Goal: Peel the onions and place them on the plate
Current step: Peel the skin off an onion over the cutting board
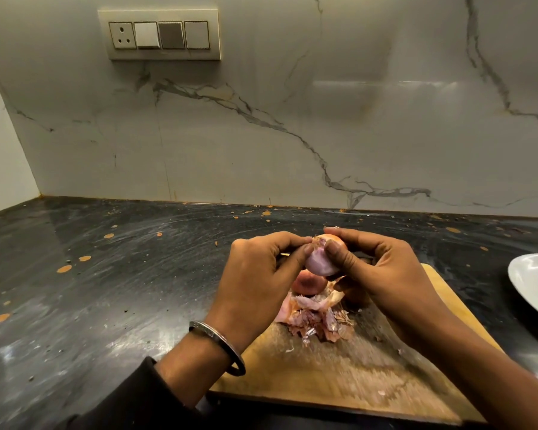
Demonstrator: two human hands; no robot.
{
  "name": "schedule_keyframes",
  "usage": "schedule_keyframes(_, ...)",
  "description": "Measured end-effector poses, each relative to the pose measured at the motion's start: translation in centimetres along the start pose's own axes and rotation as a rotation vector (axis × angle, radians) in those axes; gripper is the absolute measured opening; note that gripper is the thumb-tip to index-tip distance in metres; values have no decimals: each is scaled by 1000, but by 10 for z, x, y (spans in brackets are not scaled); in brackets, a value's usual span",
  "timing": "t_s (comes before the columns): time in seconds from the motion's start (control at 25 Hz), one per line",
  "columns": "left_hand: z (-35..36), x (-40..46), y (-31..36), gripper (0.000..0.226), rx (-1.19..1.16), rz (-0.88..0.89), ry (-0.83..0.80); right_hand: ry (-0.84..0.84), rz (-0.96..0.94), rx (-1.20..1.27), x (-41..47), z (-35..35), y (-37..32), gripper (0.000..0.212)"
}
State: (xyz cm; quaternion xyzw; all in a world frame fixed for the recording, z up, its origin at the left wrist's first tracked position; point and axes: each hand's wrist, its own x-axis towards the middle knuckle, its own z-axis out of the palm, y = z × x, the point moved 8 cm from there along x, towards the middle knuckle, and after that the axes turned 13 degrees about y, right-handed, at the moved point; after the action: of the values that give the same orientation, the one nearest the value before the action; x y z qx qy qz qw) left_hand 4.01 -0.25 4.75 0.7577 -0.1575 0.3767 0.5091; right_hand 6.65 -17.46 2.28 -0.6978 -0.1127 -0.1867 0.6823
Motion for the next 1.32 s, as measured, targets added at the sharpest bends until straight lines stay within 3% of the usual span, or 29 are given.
schedule_keyframes(0.44, -3, 0, 3, 13, 57, 30, 51, -19, 44, 40, -4, 6, 3, 43)
schedule_keyframes(1.2, 5, -2, -22, 20, -126, -247, -58, -38, 137, 134, -7, 11, 1, 41)
schedule_keyframes(1.32, 1, 0, -20, 19, -86, -226, -25, -51, 169, 156, -8, 13, 3, 39)
